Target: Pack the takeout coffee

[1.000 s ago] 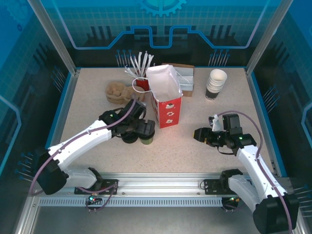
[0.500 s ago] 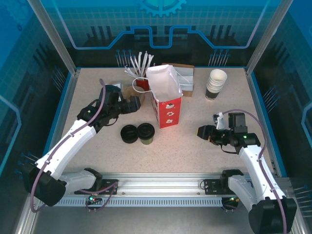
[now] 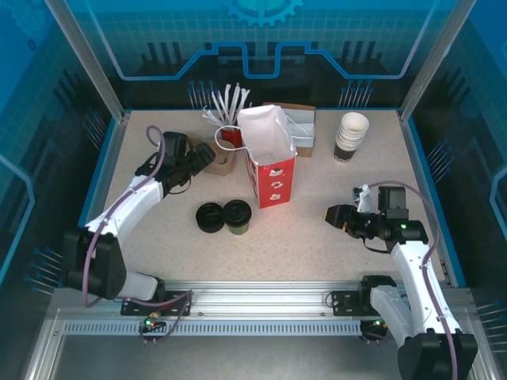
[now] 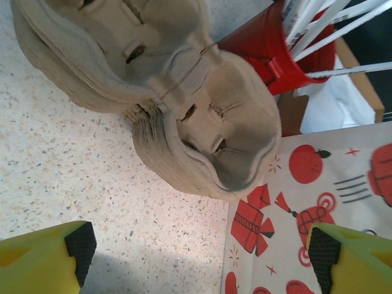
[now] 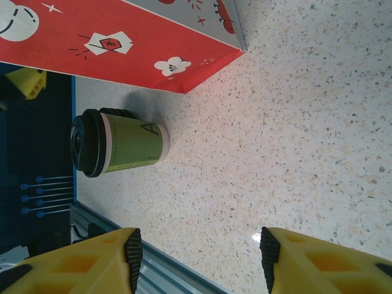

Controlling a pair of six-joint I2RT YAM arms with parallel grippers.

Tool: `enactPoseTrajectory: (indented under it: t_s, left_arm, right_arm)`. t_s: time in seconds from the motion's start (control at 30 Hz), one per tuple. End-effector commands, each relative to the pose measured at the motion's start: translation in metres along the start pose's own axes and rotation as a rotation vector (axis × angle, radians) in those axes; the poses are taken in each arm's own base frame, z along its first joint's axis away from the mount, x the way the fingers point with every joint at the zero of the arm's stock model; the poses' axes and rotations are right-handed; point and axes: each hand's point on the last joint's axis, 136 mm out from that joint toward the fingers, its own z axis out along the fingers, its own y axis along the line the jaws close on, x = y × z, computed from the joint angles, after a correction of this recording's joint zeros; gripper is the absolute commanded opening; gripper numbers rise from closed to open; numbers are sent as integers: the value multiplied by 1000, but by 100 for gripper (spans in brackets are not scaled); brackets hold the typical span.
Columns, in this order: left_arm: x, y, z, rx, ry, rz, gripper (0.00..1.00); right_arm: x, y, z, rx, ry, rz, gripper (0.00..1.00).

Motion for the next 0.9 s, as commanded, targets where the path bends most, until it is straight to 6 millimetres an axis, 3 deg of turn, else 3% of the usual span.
enactPoseTrajectory:
  t_s: [0.0, 0.37, 0.87]
  left_arm:
    - [-16, -16, 8, 52, -7, -58, 89]
    - [-18, -20, 45, 61, 45, -88, 78]
    - [-18, -17, 60, 56, 56, -88, 73]
  right_arm:
    - [4, 3, -5, -20, 11, 11, 56]
    - [5, 4, -5, -38, 15, 8, 56]
    - [3, 3, -5, -53, 14, 18, 56]
